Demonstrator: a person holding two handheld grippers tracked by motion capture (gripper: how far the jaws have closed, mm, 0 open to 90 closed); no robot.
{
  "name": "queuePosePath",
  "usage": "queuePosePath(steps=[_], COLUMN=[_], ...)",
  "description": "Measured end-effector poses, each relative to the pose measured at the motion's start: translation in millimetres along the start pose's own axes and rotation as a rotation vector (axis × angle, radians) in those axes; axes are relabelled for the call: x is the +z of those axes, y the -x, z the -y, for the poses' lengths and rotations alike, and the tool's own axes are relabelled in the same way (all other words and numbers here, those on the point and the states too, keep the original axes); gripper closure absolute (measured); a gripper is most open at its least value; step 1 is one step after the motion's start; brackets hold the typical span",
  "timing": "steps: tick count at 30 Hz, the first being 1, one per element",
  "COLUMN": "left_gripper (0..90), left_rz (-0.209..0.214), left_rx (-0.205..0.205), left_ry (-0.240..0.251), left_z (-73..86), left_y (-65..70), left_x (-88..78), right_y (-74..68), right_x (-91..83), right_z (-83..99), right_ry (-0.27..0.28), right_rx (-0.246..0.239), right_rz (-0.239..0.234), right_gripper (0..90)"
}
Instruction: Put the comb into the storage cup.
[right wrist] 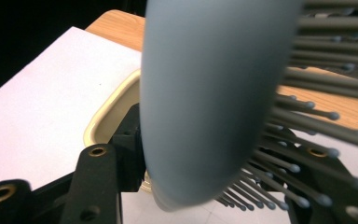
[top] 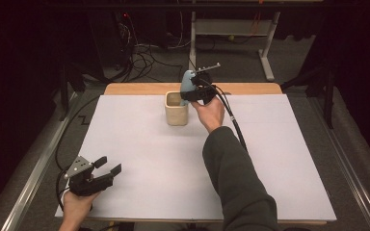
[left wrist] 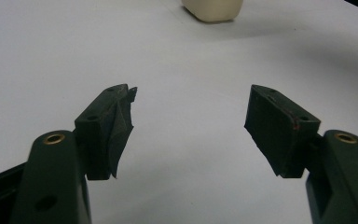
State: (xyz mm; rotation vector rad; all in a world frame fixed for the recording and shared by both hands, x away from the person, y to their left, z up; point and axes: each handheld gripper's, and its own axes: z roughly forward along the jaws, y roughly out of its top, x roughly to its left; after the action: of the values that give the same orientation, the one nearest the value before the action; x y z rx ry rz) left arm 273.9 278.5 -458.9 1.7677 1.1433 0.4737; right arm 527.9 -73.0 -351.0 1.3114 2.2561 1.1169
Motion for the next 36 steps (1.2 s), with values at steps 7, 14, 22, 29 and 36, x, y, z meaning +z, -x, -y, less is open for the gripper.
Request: queuePosePath(steps=[7,14,22,29,36], left_gripper=[32.3,32.2,32.2,32.0,32.0], left_rz=[-0.001,-0.003,-0.002,0.000,0.001], left_rx=[0.001,0.003,0.000,-0.001,-0.002], left_ry=[-0.005,-0.008,-0.007,-0.011,-0.011], left_z=[0.2,0.3,0.4,0.5,0.5], left_y=[0.2,0.5,0.4,0.6,0.3], left_x=[0.5,1.0,1.6,2.5,2.9], right_y=[-1.7,-1.5,2.9,4.3,7.2], right_x=[-3.0,-10.0,-16.3,-19.3,-21.9], right_z=[2.0,3.6,9.6,14.5,18.5], right_ry=[0.004,0.027,0.041,0.047,0.051], right_rx=[-0.033,-0.064,-0.059,-0.061,-0.058], right_rz=[0.011,0.015,0.014,0.006,-0.001], right_gripper=[42.6,38.1,36.5,34.8,33.2])
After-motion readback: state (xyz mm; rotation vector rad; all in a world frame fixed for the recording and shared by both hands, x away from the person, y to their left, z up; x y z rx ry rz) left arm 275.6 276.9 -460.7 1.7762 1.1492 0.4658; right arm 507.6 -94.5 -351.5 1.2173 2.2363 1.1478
